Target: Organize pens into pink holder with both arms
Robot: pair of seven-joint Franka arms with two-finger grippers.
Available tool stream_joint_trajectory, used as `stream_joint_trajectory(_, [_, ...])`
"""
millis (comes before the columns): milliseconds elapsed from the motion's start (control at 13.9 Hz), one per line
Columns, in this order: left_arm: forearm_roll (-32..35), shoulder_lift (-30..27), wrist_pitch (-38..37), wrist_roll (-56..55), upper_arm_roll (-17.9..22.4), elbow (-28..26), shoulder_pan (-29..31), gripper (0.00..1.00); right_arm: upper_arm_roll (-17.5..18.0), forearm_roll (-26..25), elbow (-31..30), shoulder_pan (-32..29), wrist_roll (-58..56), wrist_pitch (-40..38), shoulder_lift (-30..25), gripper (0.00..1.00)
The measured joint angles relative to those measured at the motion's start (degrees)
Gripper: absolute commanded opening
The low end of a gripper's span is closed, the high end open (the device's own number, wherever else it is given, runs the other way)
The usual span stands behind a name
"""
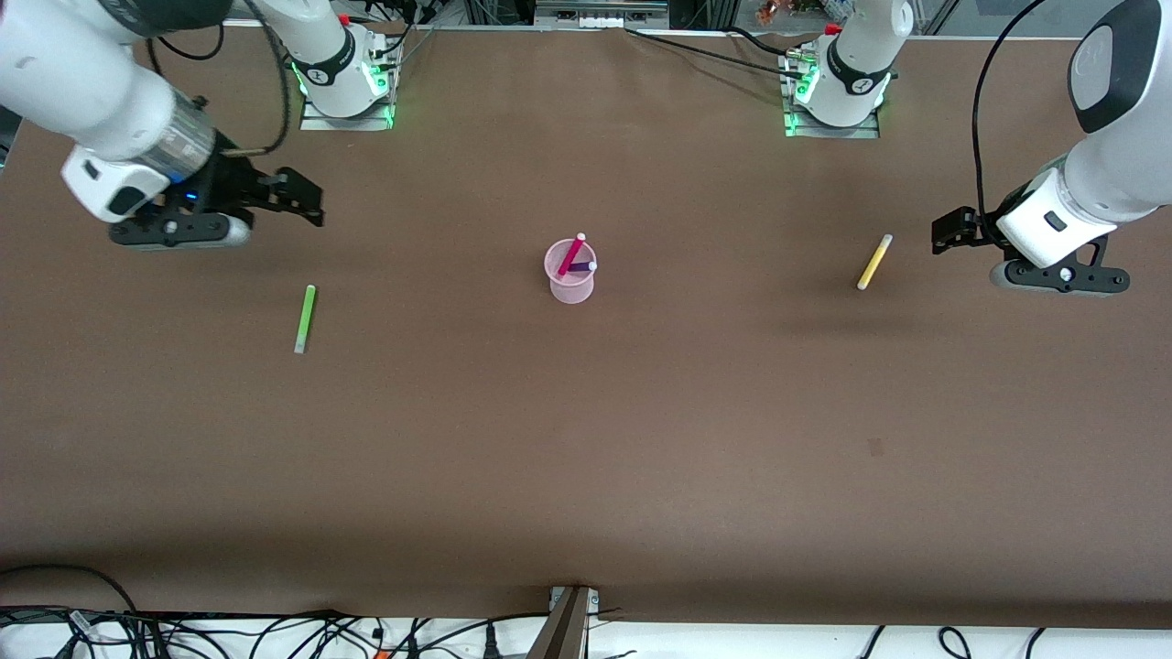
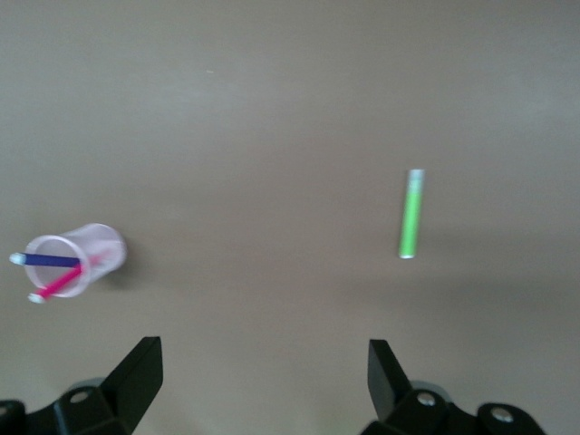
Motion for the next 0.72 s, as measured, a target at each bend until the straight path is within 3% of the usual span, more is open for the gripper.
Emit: stream_joint_trajectory(718, [0.0,1.14,0.18,0.02,0.0,0.93,0.0,1.0,-1.63,-1.5,5.39,-0.03,-2.64,0.45,2.89,1.0])
